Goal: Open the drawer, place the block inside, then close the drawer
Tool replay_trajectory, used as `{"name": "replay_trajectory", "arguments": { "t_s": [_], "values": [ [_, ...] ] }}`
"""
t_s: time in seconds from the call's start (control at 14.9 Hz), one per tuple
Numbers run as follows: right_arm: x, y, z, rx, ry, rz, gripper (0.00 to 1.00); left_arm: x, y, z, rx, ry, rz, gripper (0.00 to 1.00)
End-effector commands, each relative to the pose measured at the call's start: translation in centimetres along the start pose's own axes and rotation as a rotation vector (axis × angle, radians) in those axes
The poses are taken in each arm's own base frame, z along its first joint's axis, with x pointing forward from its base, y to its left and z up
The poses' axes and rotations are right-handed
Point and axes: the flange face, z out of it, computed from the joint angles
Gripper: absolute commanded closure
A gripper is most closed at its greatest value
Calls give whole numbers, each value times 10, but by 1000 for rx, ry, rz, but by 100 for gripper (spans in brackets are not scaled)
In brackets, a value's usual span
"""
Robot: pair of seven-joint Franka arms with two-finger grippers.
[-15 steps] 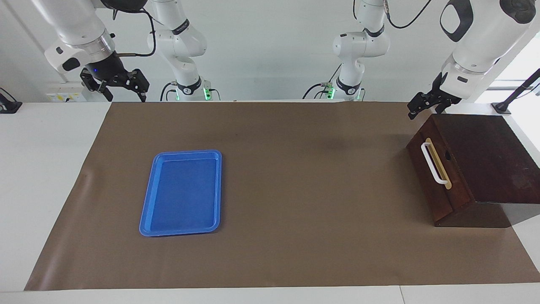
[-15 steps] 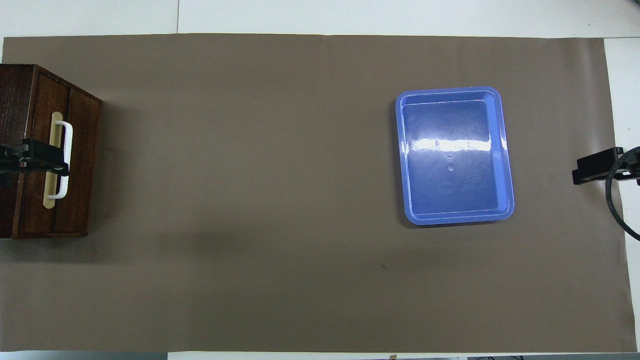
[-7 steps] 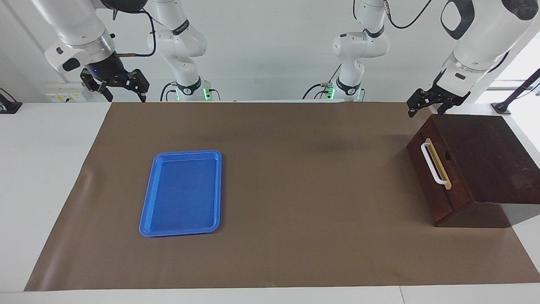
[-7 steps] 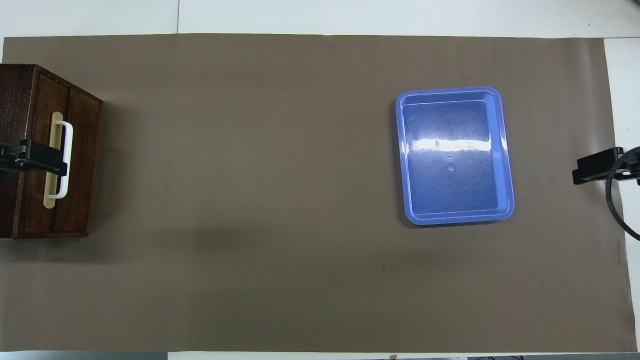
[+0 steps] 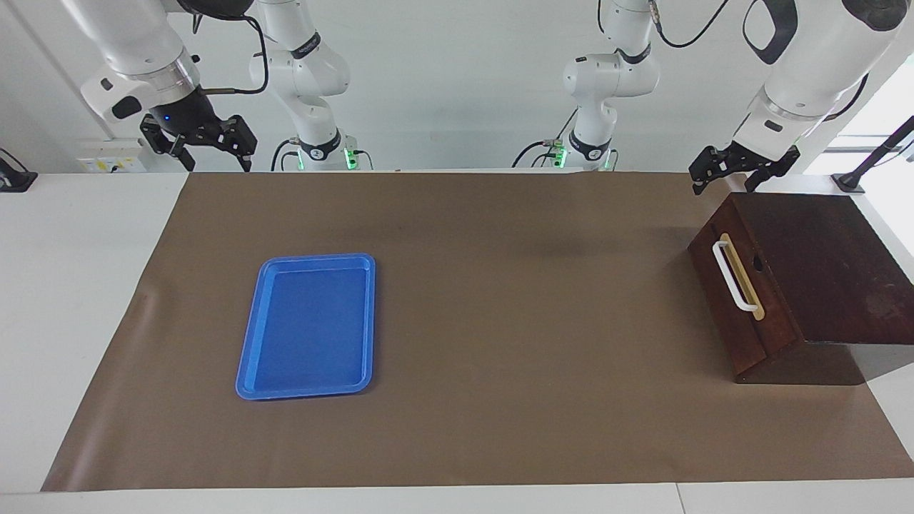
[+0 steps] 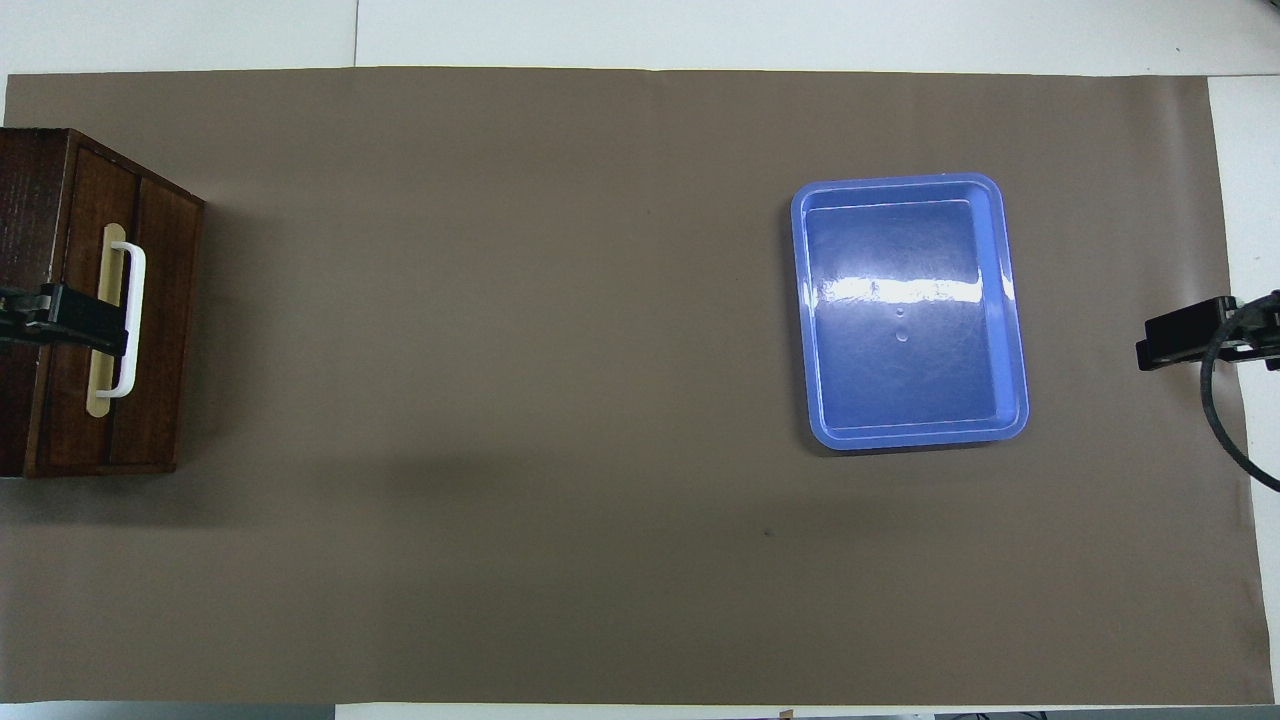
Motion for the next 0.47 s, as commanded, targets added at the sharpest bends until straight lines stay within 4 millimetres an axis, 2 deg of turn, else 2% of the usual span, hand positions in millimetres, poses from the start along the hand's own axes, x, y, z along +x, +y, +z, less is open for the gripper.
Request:
{"name": "replay_trajectory", "arguments": {
  "t_s": [0.0, 0.4],
  "values": [
    [-5, 2, -2, 19, 7, -18, 0, 9, 13, -8, -28, 6, 28, 0],
    [-5, 1, -2, 18, 7, -19, 0, 8, 9, -4, -32, 1, 24, 0]
  ]
}}
